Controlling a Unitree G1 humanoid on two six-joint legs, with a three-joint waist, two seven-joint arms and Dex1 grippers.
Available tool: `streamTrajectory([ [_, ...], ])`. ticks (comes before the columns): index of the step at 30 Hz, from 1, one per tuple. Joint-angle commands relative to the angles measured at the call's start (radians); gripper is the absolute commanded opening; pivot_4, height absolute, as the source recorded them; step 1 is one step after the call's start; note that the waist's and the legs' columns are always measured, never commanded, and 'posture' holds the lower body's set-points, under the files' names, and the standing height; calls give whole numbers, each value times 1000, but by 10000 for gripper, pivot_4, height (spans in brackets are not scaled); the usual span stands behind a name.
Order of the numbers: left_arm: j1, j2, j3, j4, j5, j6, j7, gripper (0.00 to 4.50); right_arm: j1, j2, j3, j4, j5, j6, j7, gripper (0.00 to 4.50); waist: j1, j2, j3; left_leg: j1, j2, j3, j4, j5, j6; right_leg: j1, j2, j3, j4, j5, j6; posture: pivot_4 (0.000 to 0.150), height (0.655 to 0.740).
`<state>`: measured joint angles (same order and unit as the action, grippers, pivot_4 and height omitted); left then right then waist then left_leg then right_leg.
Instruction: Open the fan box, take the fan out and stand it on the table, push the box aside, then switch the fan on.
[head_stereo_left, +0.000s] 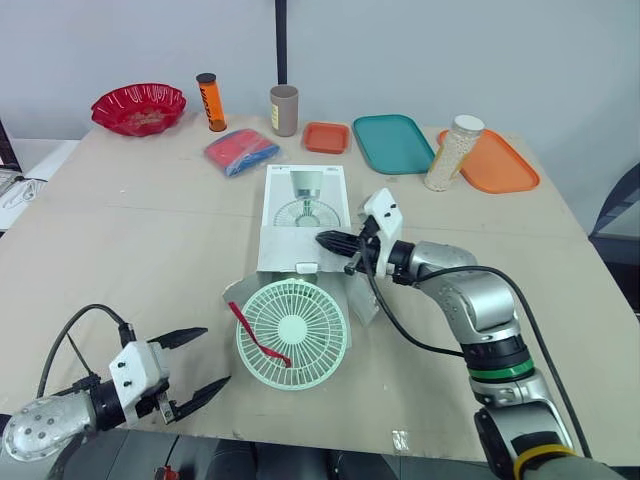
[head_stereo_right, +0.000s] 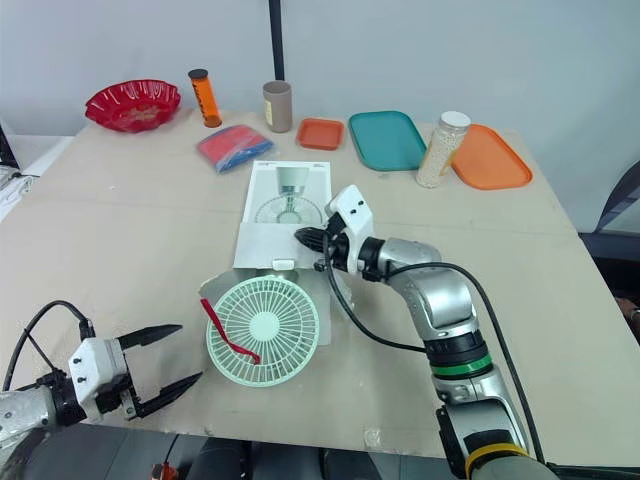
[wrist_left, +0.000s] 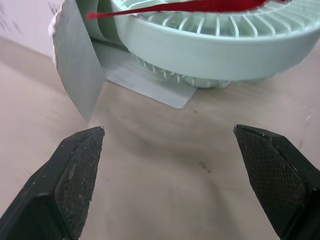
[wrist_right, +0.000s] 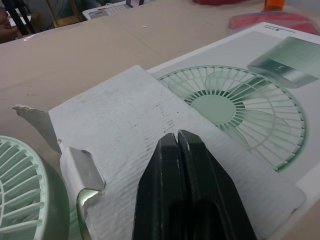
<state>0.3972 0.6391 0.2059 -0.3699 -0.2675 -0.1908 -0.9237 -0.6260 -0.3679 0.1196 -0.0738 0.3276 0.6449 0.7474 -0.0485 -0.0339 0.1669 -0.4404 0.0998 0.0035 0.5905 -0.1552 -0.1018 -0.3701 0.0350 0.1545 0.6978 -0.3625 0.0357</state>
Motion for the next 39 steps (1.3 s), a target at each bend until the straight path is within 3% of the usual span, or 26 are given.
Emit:
streamTrajectory([
  [1,-6,11,15,43,97,-180,11,44216,-23,-10,-11,-16,12,-21,18,0,0,0,0,0,0,0,0,0,0,0,0,0,0,0,0,1500,7389],
  [7,-48,48,61,161,287,-573,79,44216,-31,-6,-5,8,3,-35,28,0,0,0,0,0,0,1,0,0,1,0,-1,0,0,0,0,1500,7389],
  [11,-77,63,78,270,320,-707,141,44216,-37,1,-1,21,-1,-47,25,0,0,0,0,0,0,2,0,0,1,0,-1,0,1,0,0,1500,7389],
  [19,-213,53,100,504,575,-1053,341,44216,-34,1,0,16,-2,-52,24,0,0,0,0,0,0,3,0,0,2,2,-2,-1,1,1,0,1500,7389],
  [31,-404,-25,186,574,999,-1276,626,44216,-18,-12,0,-14,-4,-34,12,0,1,0,-1,0,0,5,0,1,3,3,-3,-1,3,4,0,1500,7389],
  [39,-470,-37,159,576,1145,-1278,801,44216,-5,-19,-6,-42,-1,-16,3,0,1,-1,-1,0,0,5,2,1,3,4,-3,-1,5,4,1,1500,7389],
])
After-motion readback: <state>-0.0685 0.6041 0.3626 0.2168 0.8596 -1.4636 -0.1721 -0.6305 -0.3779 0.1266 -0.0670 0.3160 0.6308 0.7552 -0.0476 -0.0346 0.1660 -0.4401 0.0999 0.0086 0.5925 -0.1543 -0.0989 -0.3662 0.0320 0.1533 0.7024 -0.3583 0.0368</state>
